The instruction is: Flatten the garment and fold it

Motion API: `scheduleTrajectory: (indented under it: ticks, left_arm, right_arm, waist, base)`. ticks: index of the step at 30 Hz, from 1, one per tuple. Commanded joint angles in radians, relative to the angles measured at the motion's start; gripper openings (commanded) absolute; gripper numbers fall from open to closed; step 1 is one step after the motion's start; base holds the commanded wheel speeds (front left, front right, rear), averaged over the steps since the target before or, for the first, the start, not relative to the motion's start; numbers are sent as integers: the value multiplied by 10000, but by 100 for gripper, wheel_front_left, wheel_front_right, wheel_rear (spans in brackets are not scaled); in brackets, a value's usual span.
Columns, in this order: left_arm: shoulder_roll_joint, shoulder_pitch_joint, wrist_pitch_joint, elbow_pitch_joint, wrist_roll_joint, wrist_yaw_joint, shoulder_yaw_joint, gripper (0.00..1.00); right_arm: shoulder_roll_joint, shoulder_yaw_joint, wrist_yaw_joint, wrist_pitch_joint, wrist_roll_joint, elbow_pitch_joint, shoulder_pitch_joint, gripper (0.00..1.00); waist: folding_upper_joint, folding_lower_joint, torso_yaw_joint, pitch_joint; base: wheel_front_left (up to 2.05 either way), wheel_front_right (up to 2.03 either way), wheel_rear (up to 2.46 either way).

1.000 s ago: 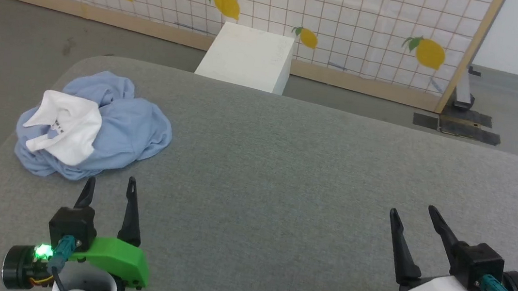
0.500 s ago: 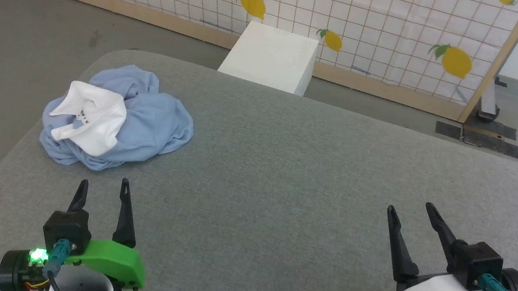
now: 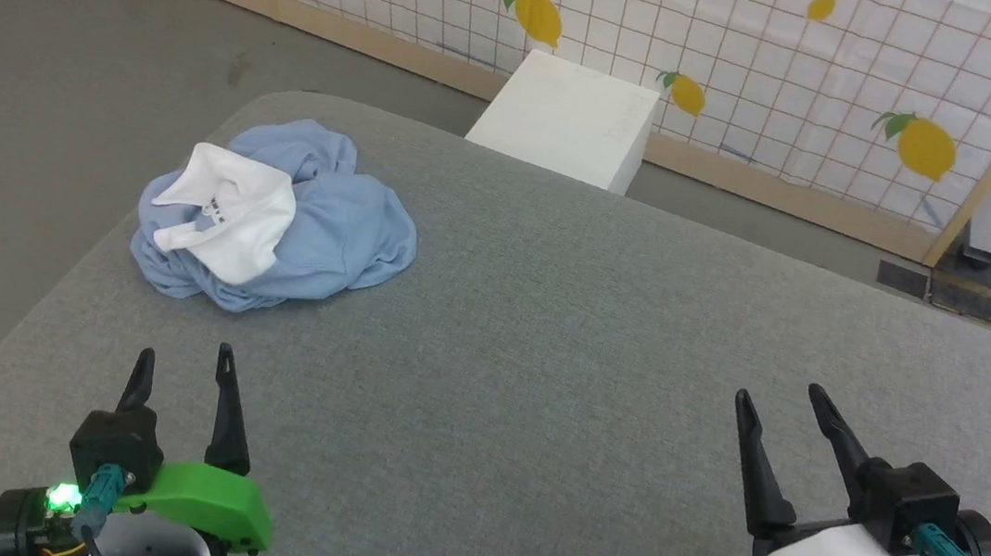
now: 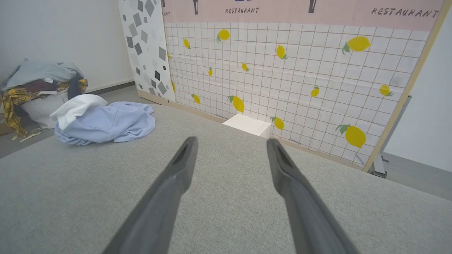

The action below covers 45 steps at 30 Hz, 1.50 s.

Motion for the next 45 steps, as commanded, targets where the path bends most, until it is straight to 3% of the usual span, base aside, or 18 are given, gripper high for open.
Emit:
scheduleTrajectory:
  ticks: [1,38,45]
  left_arm:
    - [107,181,-126,42,-103,99,-50,100]
    - [517,360,-798,115,-963,1203,-380,100]
    - [640,-632,-819,140,-1639,1070,-172,100]
  right_arm:
    - [11,33,-11,-127,68,58,-175,100]
    - [17,218,-16,-748,378,491,-427,100]
    - [19,307,-17,-646,183,289,-733,100]
  waist:
    - [0,0,121,-24]
    - [0,0,1734,-46]
    - [0,0,1614,700]
  base:
    - [0,0,0]
    - [0,0,0]
    - [0,0,0]
